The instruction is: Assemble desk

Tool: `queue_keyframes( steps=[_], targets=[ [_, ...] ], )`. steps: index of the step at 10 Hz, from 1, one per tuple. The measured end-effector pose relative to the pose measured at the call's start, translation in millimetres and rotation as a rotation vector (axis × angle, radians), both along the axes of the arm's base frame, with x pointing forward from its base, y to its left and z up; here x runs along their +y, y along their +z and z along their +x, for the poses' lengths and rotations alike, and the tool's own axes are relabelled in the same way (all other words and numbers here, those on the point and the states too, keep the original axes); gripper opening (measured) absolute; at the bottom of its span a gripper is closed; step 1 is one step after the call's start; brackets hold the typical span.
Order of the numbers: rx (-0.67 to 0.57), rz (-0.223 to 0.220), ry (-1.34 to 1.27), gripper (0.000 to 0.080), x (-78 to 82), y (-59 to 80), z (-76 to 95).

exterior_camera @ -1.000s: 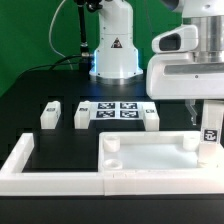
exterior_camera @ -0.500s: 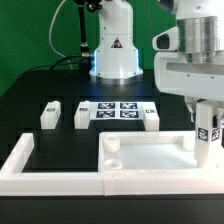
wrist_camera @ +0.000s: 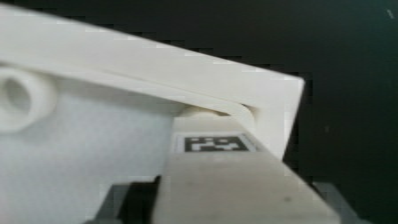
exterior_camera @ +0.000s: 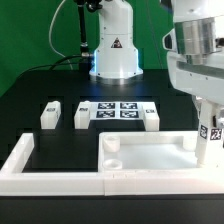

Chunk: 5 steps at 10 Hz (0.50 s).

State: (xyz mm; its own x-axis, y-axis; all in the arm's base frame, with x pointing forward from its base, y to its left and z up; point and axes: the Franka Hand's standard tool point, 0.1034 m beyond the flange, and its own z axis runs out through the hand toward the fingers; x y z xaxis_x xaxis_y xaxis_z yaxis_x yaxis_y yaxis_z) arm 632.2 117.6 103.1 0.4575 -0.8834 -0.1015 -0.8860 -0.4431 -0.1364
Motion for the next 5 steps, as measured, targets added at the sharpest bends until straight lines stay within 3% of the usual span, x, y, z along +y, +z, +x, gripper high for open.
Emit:
queue_keyframes(
  steps=[1,2,3,5],
  targets=[
    [-0.030,-0.015,0.221,0.0359,-1.3,1.8,2.3],
    [-0.046,-0.022,0.366,0.0546,-1.7,1.2,1.7],
    [-0.056,-0.026,0.432,0.0617,0.6,1.5,1.0],
    [-0.071,-0.033,0.532,0.0644,-0.6,0.7,0.9]
  ],
)
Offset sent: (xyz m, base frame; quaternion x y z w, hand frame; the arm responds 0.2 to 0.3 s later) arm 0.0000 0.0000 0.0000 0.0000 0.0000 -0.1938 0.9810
